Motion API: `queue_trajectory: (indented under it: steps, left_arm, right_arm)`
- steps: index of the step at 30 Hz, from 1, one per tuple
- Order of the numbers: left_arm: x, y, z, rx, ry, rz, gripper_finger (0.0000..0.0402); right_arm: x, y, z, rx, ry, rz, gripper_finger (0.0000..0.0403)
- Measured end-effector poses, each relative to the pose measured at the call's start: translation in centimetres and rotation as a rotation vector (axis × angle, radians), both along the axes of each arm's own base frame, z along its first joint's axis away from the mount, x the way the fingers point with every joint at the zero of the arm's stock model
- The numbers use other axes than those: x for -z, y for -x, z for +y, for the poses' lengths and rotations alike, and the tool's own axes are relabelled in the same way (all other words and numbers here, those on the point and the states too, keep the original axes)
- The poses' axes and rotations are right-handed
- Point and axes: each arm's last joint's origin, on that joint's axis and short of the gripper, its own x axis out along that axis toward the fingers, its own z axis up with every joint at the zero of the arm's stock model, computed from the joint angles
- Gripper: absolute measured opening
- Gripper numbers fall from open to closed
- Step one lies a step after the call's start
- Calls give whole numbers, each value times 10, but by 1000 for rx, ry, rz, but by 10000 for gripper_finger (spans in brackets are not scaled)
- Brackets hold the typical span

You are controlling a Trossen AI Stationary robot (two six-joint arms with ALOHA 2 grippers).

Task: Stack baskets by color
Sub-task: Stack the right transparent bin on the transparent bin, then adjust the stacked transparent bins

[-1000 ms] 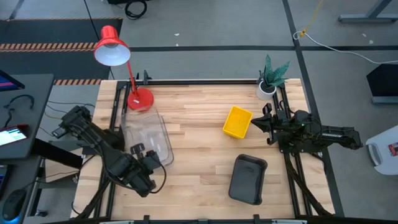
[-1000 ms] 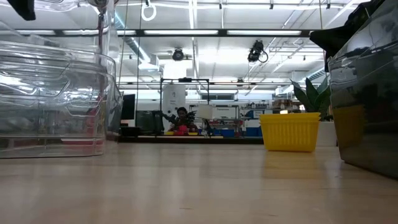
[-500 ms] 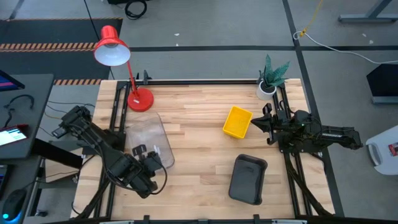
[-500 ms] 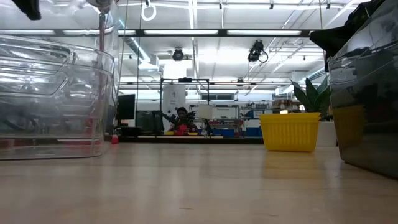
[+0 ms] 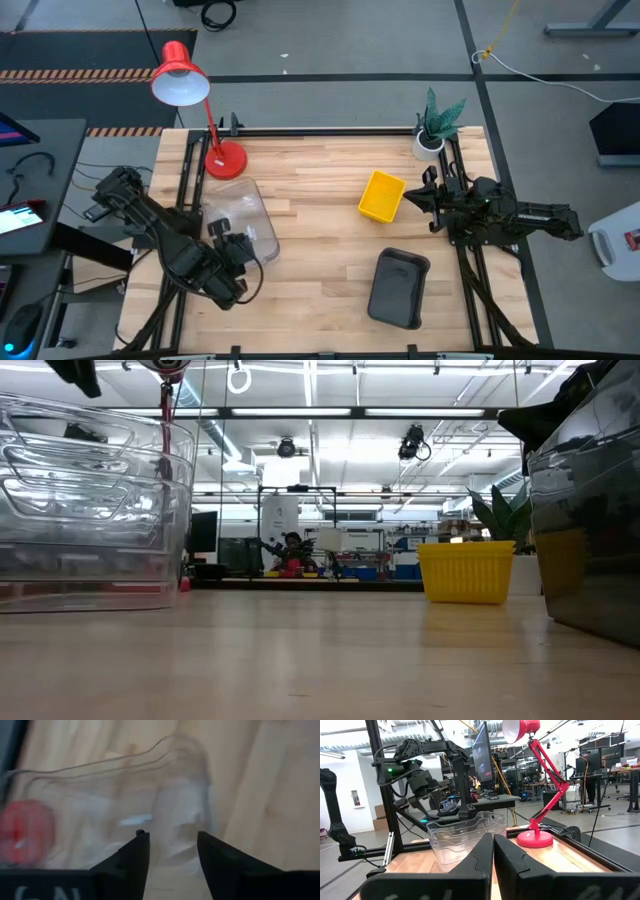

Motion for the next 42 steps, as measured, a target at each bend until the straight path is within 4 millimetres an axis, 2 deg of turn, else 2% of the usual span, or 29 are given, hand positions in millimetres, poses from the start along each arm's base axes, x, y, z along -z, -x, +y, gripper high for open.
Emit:
queue_trajectory:
  steps: [6,10,13,18,22,28,33,42]
  left_arm:
    - [-15,19,20,-31,-118,-10,136]
    - [-25,25,31,-64,-104,-54,115]
    - [-35,26,33,-53,-65,-166,103]
    - [-45,19,31,35,-97,-341,76]
    - [-25,12,35,78,-90,-381,48]
    - [12,9,44,203,40,-476,9]
    - [29,29,68,206,65,-557,8]
    - [44,69,100,161,64,-664,4]
  right_arm:
    - [0,0,0,0,0,0,18]
    - [0,0,0,0,0,0,18]
    - [0,0,0,0,0,0,18]
    - [0,0,0,0,0,0,18]
    - [0,0,0,0,0,0,18]
    - [0,0,0,0,0,0,18]
    - [0,0,0,0,0,0,18]
    - [0,0,0,0,0,0,18]
